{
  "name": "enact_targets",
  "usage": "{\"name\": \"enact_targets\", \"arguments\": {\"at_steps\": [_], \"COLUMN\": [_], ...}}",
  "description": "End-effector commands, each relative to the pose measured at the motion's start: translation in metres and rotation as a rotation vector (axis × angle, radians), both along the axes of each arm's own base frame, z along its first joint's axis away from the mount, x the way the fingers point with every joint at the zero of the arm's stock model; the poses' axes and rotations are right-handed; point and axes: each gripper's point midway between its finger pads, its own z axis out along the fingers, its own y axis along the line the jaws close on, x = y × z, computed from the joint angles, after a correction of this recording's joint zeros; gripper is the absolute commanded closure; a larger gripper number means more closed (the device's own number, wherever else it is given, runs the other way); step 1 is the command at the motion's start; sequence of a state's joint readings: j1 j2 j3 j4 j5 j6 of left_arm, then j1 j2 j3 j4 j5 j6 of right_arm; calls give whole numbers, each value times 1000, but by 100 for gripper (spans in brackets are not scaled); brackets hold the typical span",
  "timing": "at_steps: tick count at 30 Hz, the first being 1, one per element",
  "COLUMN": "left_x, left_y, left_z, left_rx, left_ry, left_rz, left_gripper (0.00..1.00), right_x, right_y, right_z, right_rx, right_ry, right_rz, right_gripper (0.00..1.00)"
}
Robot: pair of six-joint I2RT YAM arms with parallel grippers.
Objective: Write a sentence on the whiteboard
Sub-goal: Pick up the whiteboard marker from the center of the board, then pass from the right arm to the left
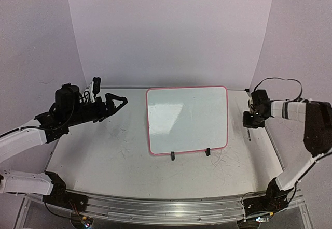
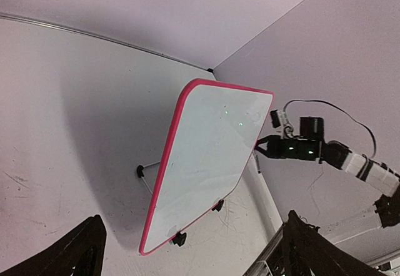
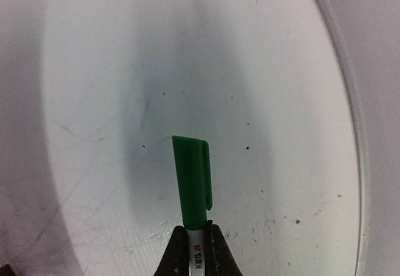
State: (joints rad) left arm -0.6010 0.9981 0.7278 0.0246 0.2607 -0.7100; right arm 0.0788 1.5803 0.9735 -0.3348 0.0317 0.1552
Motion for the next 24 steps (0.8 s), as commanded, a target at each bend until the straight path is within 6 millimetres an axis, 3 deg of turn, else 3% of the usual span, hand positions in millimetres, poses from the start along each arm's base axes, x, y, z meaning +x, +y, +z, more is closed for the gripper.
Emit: {"name": "enact_targets", "arguments": {"at_steps": [1,5,7,11,14,17,20,22,24], "left_x": [1,1,0,-4,-7,-13,-21,-25,-31], "left_y": [-2,-12,-20,-39,-52,-64,-75,-77,-83], "left_z": [11,2,-5,-23,-36,-42,-50,-59,-66], "left_rx": [-26,-44,-51,-39,-22,5,53,79,82], "left_ry": [32,101,142,216,257,258,242,256,284], "left_rz": [2,-32,-62,-124,-137,-156,-201,-218,-264], "left_gripper": [1,3,4,7,9,6,7,7,6], "right_x": [-7,-46,-72,-127,-159,-181,-194,-200,-207], "right_y": [23,83,125,218,277,322,348,355,360], "right_z": [138,206,232,253,232,188,145,132,132], "right_rx": [123,308,399,544,596,556,467,457,465], "right_ry": [-420,-612,-665,-639,-519,-381,-265,-234,-238], "right_rz": [82,332,510,844,1020,1151,1238,1283,1331], "right_gripper": [100,100,100,100,100,100,100,100,100]}}
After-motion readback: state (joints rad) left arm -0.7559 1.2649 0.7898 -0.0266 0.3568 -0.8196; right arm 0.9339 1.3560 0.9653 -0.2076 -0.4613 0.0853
